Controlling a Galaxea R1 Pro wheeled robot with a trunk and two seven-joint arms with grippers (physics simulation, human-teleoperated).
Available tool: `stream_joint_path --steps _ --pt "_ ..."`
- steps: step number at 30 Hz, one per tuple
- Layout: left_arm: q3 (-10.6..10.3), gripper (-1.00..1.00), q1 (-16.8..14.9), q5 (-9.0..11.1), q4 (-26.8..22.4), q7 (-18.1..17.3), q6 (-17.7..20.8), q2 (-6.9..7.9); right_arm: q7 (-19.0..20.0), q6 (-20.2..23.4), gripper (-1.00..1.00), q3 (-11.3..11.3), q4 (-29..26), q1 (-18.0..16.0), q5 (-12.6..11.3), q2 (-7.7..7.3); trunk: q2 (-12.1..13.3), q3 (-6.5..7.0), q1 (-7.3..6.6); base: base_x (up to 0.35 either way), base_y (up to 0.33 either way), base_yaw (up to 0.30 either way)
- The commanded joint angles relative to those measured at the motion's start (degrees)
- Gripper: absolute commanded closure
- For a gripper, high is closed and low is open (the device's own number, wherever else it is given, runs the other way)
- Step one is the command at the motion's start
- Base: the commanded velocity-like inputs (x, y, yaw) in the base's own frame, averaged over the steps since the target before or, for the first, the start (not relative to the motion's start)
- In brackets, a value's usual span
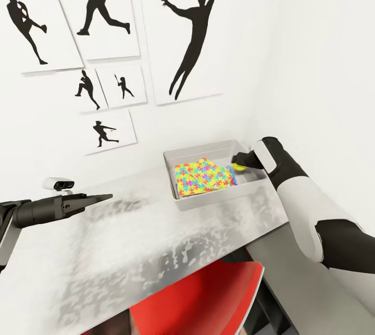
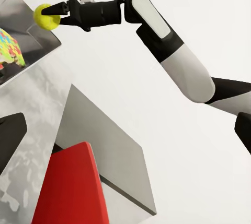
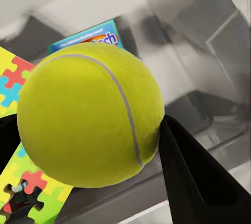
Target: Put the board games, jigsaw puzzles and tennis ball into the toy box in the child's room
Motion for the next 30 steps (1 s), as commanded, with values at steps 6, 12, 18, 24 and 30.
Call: stream_joint_path --steps 6,12,18,24,30 --pt "0.0 -1.00 0.0 0.0 0.0 -0.2 0.6 0.01 -0.6 0.1 1.00 0.4 0.0 -0.1 -0.8 -0.41 -0.1 -0.11 0.03 0.000 0.000 0.000" --pt "0.0 -1.00 0.0 0.0 0.0 -0.2 0.6 0.02 -0.6 0.1 1.00 0.4 0.0 -0.1 -0.8 -0.49 -0.1 -0.11 0.03 0.000 0.000 0.000" --pt "0.0 -1.00 0.0 0.0 0.0 -0.2 0.6 0.01 -0.6 0.2 1.00 0.4 0.0 -0.1 -1.0 -0.57 -0.1 -0.11 0.03 0.000 0.000 0.000" --pt "0.0 -1.00 0.0 0.0 0.0 -0.2 0.6 0.02 -0.6 0.3 1.00 0.4 0.1 -0.1 -0.9 -0.63 -0.1 -0.11 0.03 0.000 0.000 0.000" --pt "0.0 -1.00 0.0 0.0 0.0 -0.2 0.6 0.02 -0.6 0.3 1.00 0.4 0.1 -0.1 -1.0 -0.74 -0.1 -0.11 0.03 0.000 0.000 0.000"
